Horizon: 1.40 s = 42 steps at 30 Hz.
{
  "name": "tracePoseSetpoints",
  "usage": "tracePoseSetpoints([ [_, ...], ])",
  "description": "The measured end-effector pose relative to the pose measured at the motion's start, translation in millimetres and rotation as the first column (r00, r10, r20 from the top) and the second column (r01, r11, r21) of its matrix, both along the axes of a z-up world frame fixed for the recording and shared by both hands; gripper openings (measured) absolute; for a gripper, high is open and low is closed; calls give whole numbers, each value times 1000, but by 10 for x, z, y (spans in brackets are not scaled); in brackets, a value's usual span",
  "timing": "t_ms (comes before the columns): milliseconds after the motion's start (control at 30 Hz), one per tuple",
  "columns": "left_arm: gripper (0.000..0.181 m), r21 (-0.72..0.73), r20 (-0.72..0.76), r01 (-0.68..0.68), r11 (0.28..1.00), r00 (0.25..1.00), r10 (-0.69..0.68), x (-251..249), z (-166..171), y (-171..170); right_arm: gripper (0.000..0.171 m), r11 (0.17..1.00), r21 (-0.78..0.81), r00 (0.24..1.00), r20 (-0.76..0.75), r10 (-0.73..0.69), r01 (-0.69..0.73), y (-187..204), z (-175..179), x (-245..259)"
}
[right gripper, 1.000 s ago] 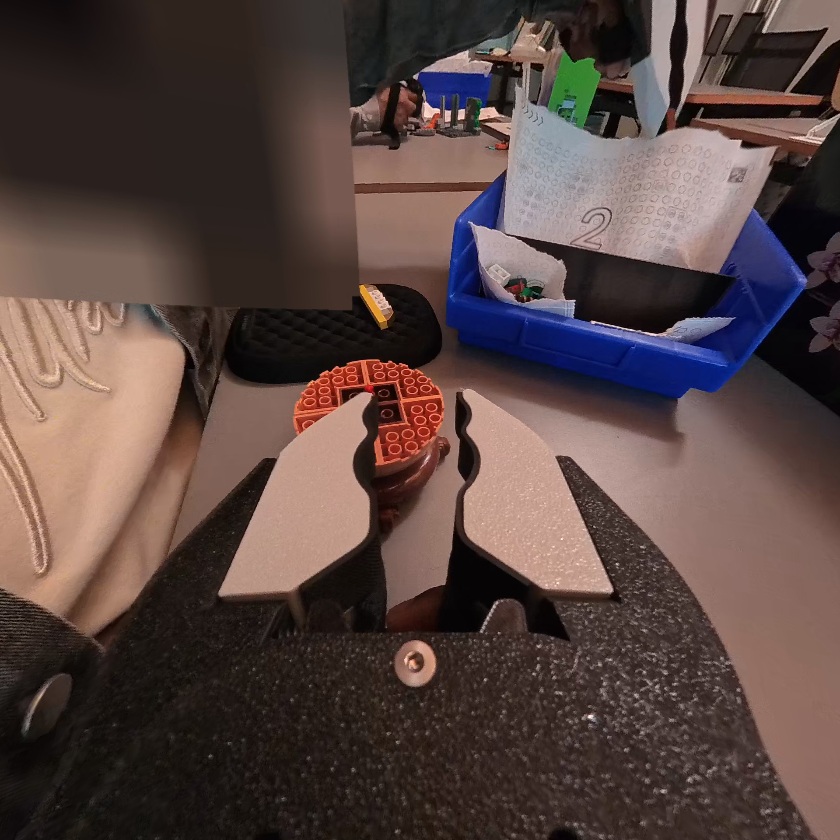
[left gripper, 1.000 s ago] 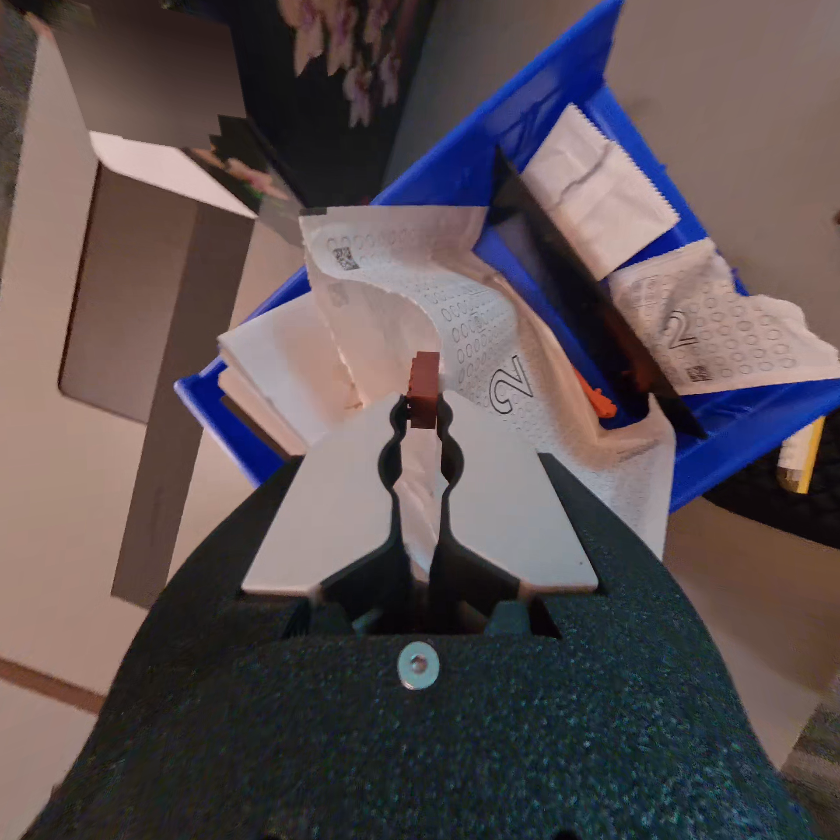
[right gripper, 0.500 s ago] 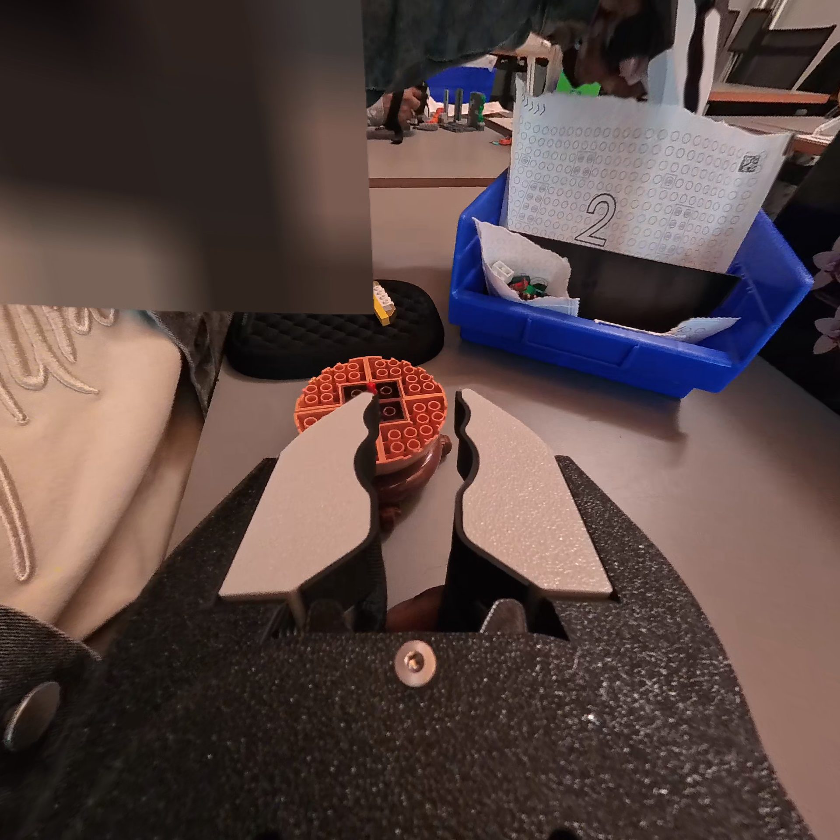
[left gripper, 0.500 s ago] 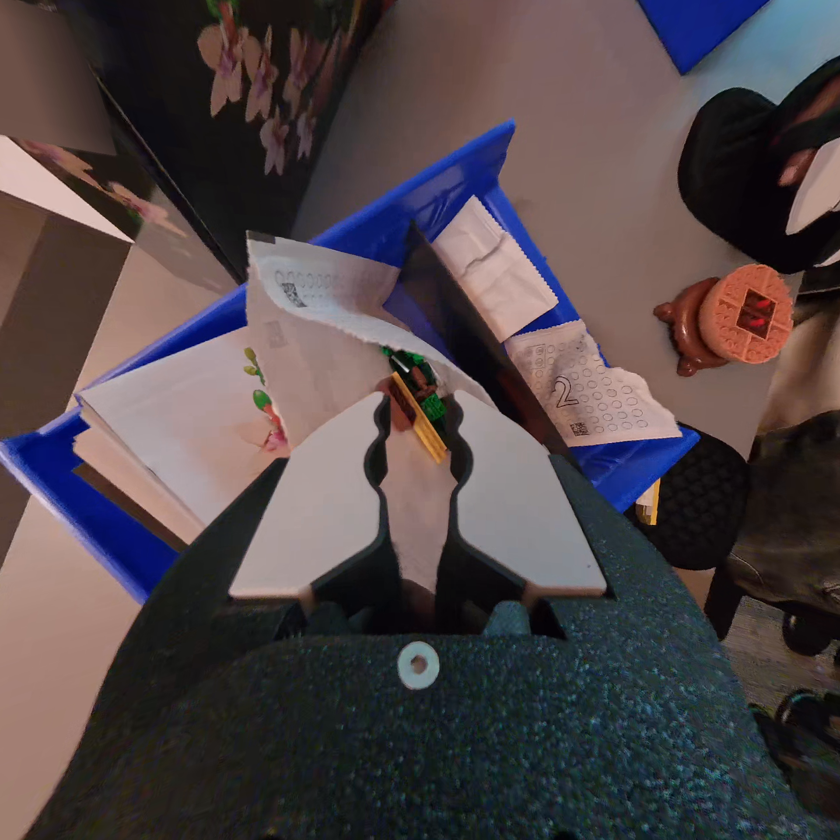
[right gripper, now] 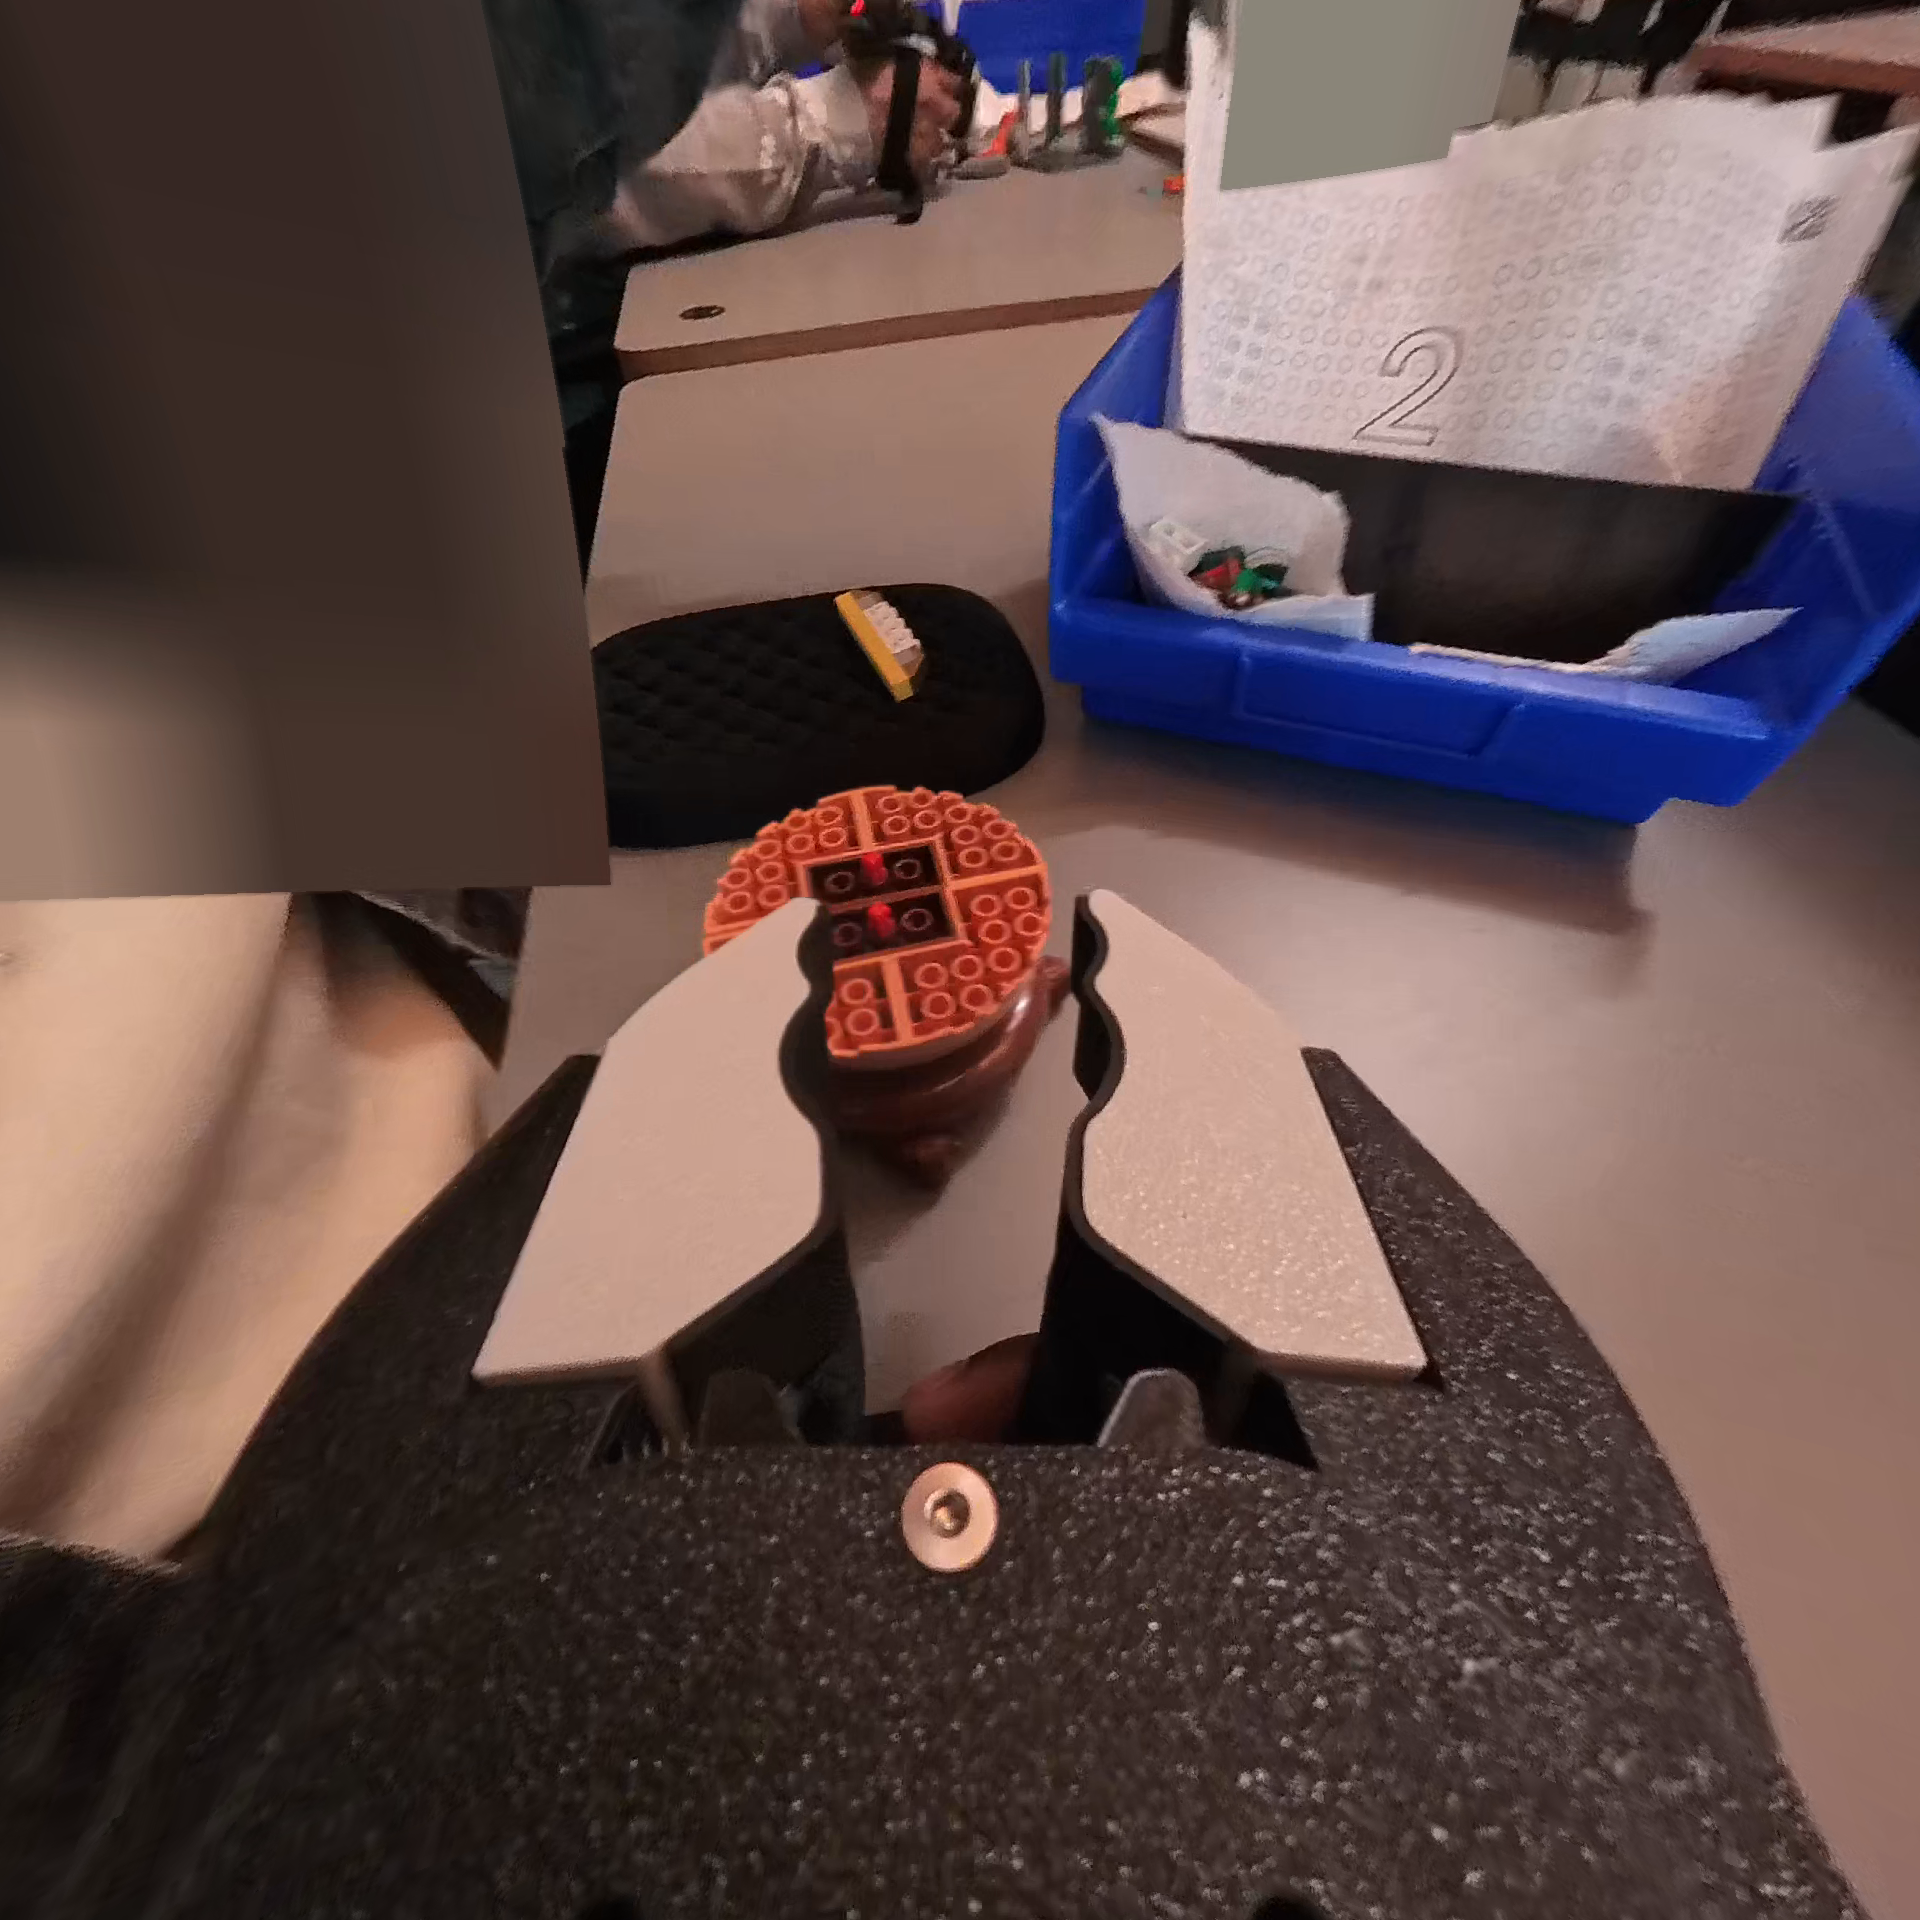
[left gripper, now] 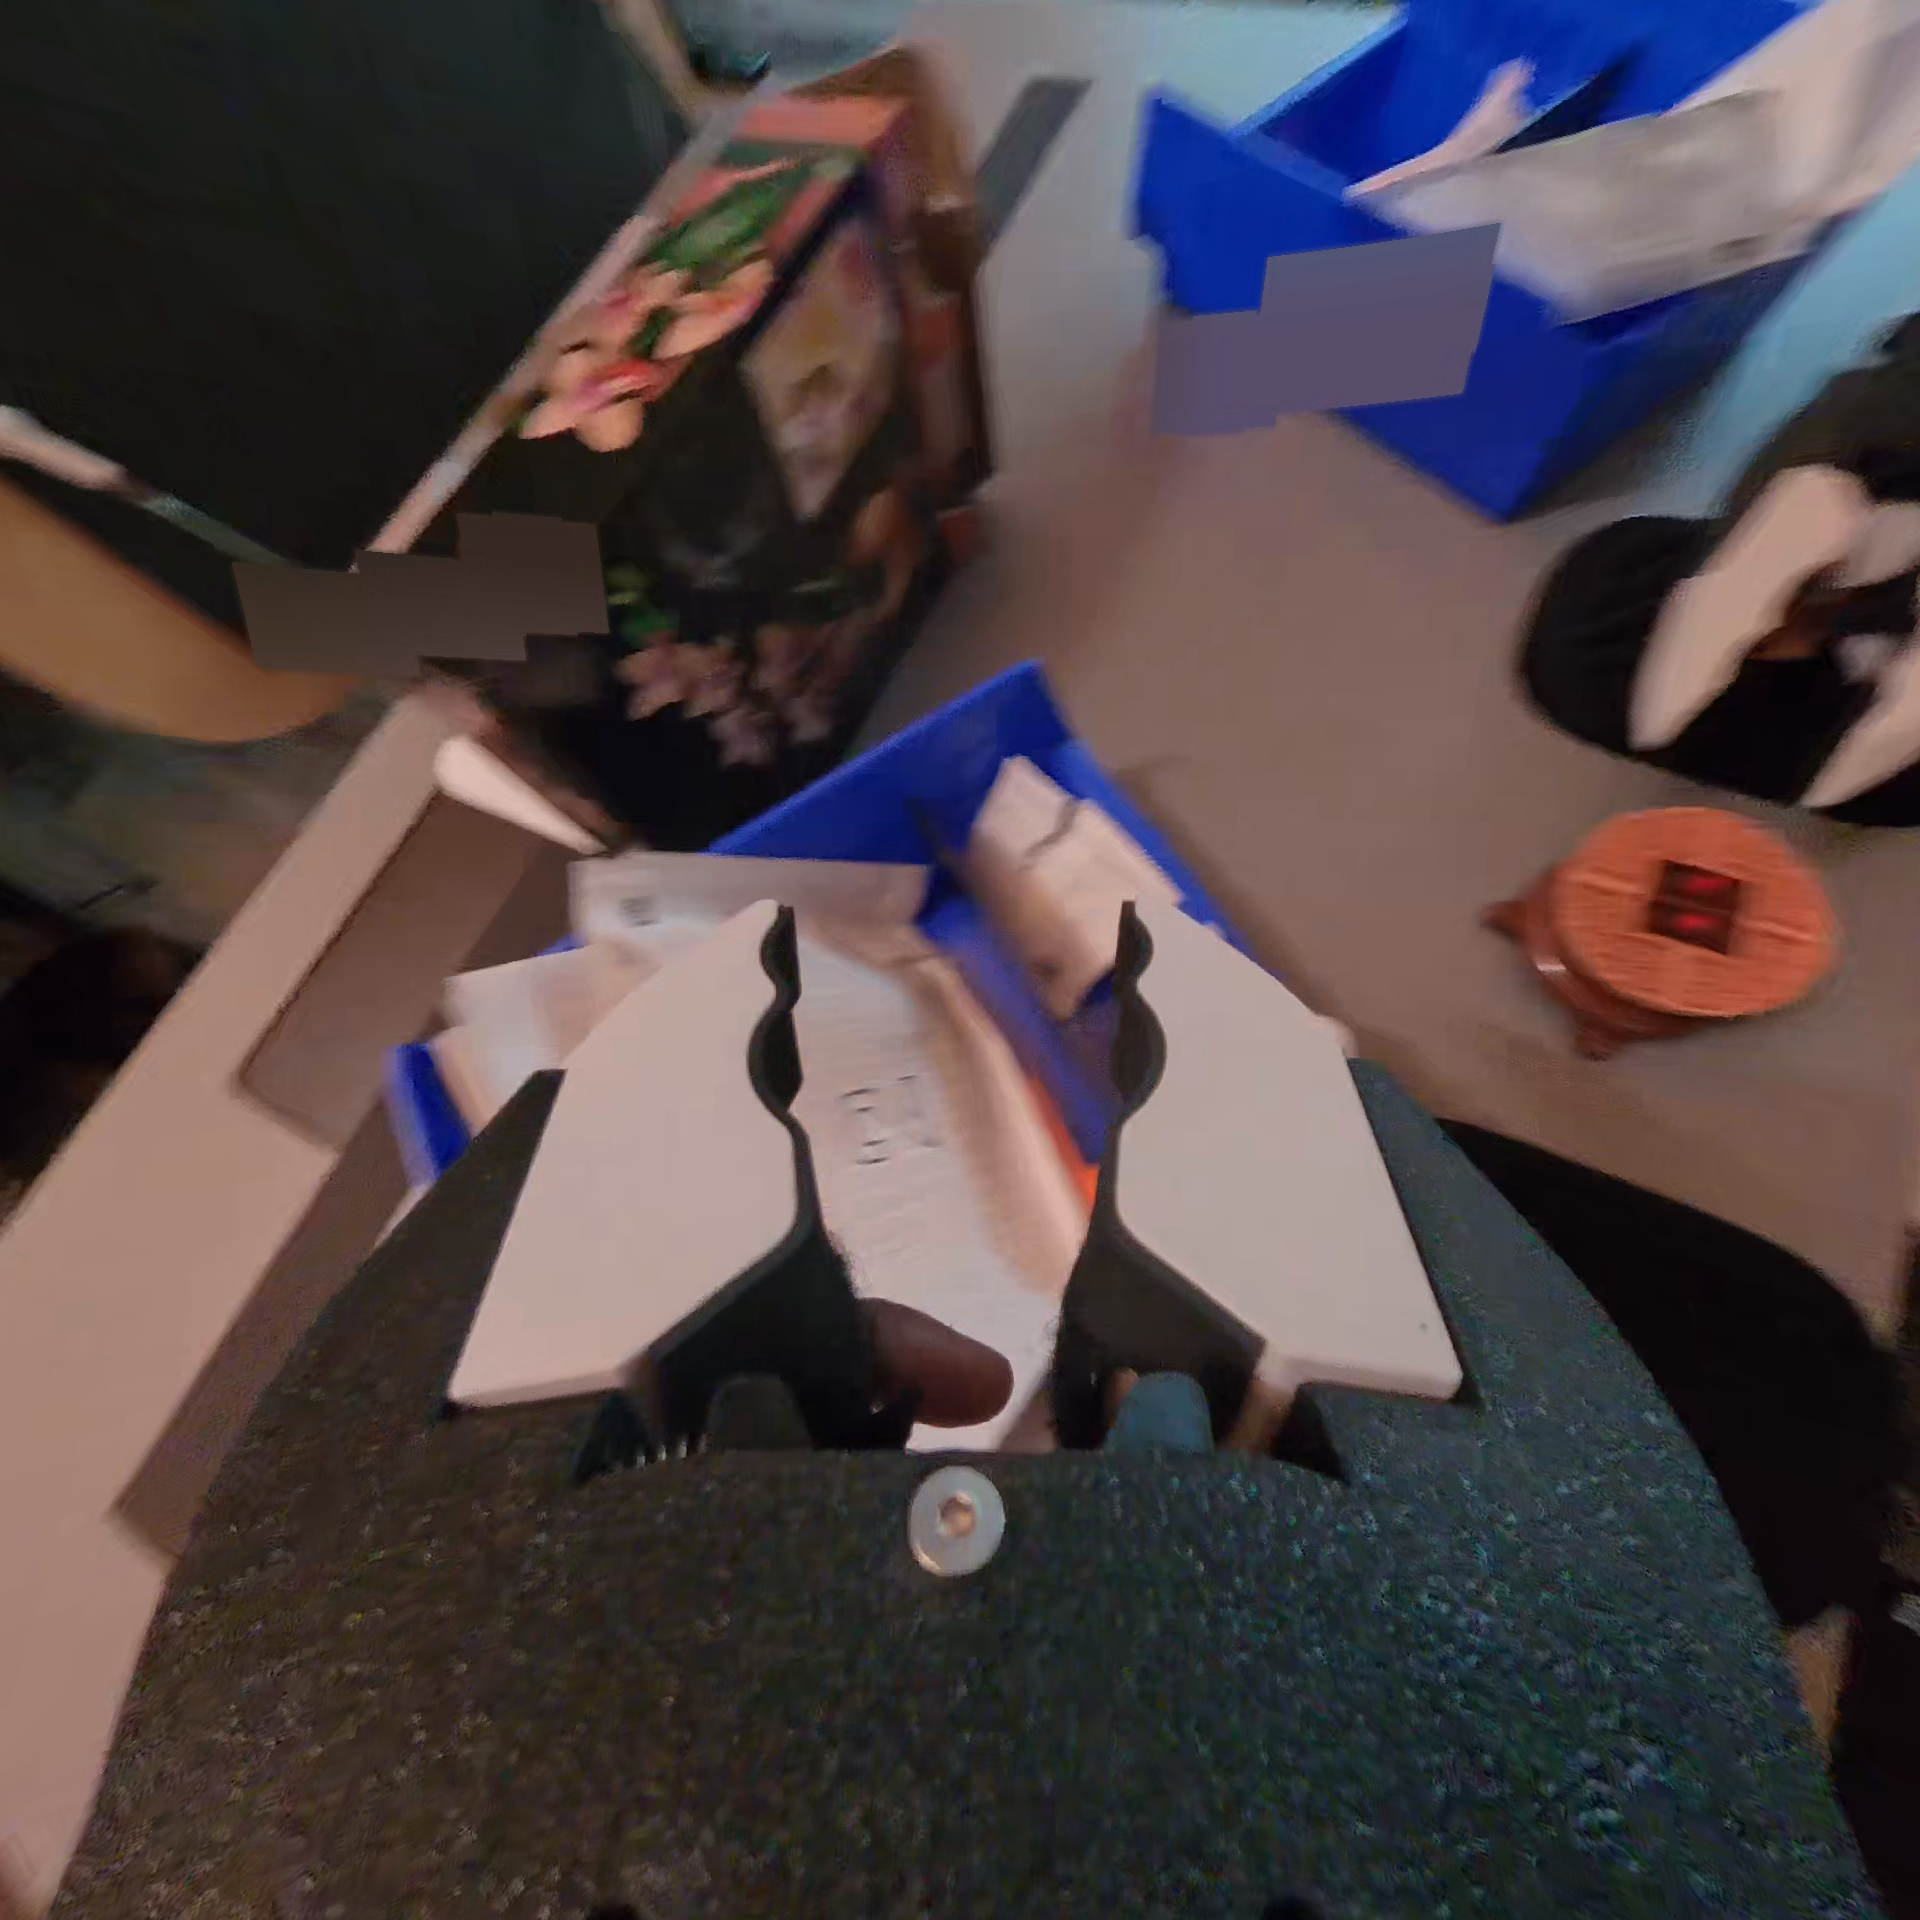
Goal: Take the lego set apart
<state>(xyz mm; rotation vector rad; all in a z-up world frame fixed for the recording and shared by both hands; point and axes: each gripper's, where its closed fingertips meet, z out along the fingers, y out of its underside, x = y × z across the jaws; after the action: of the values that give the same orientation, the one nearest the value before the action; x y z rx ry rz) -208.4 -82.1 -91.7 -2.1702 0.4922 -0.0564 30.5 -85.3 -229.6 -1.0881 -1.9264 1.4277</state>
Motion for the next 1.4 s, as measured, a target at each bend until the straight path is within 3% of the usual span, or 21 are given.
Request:
tracePoseSetpoints([
  [100, 62, 11, 74, 128, 992, 989, -129, 625, -161, -215, 48, 999, 30, 998, 59, 33, -34, -118, -65, 10],
  [167, 62, 32, 129, 216, 976, 967, -218, 1078, -328, -336, 36, 994, 96, 997, 68, 47, -53, -183, -81, 29],
  [233, 60, 43, 153, 278, 960, 947, -281, 1496, -550, -423, 36, 987, 144, 995, 81, 60, -71, -226, -88, 54],
  [400, 51, 38, 128, 339, 940, 931, -341, 2158, -1140, -490, 16, 973, 217, 991, 123, 59, -85, -200, -119, 22],
  [533, 46, 49, 103, 284, 958, 952, -287, 2278, -1372, -368, 16, 959, 255, 982, 172, 77, -120, -220, -207, -1],
  [867, 27, 7, 135, 315, 949, 940, -313, 2345, -1646, -333, 4, 952, 251, 966, 234, 114, -173, -276, -263, -88],
  [1033, 6, 9, 207, 277, 961, 940, -273, 2327, -1656, -290, 3, 956, 239, 970, 215, 118, -169, -278, -260, -88],
  [1400, 5, -33, 185, 308, 951, 937, -297, 2363, -1670, -308, 2, 962, 233, 987, 111, 118, -141, -293, -239, -65],
])
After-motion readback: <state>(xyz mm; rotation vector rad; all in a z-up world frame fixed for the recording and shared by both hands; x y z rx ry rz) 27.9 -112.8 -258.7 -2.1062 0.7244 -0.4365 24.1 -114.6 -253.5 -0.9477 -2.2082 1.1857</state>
